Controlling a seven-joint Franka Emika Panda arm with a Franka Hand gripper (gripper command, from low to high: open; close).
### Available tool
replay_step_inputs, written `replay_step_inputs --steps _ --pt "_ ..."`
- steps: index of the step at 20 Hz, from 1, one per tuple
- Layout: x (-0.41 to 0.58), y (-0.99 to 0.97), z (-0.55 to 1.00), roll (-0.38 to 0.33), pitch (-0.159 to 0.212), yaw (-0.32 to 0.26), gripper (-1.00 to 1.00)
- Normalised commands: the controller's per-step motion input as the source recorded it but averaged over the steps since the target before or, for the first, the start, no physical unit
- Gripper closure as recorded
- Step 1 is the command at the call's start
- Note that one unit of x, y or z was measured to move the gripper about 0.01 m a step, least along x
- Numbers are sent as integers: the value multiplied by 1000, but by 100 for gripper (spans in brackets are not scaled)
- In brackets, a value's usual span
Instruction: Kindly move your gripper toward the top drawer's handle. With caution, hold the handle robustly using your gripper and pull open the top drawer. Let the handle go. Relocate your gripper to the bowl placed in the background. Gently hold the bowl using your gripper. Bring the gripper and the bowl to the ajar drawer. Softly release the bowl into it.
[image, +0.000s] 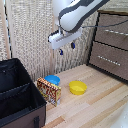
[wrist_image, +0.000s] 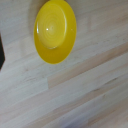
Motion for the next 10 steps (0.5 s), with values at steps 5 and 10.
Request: replay_step_inputs --steps 5,10 --pt "77 0 105 -375 19 64 -100" --pt "175 0 105 -375 24 37 -100"
